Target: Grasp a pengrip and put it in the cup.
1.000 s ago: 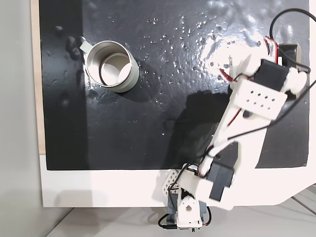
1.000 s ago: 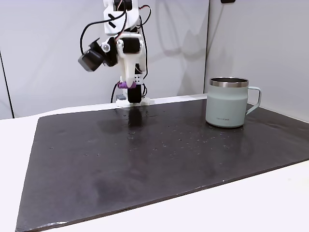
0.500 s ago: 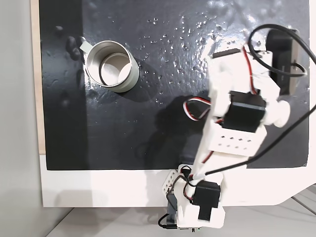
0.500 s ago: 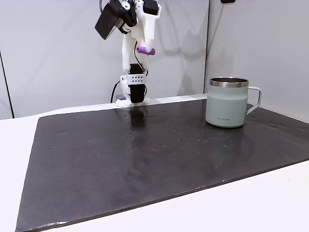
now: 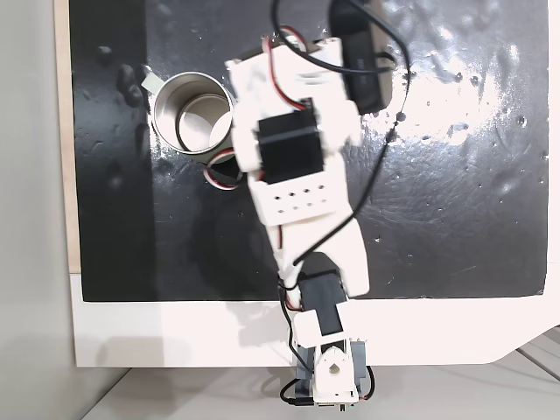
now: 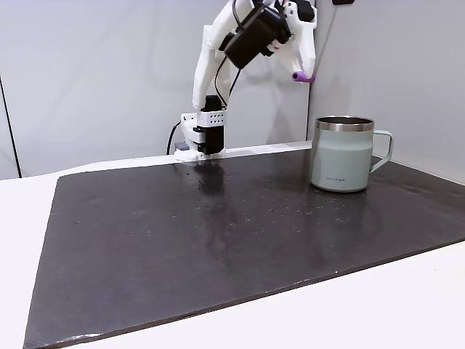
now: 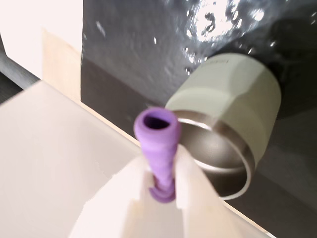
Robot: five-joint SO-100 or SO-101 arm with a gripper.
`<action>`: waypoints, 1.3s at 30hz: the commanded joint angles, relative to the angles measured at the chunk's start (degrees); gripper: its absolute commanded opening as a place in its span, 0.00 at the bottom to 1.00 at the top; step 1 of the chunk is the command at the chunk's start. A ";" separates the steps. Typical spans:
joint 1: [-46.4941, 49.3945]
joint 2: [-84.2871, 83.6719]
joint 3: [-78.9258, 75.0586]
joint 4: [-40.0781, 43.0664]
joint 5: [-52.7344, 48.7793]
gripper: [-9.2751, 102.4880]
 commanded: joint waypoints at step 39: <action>-13.10 -3.16 -5.27 0.70 -0.26 0.33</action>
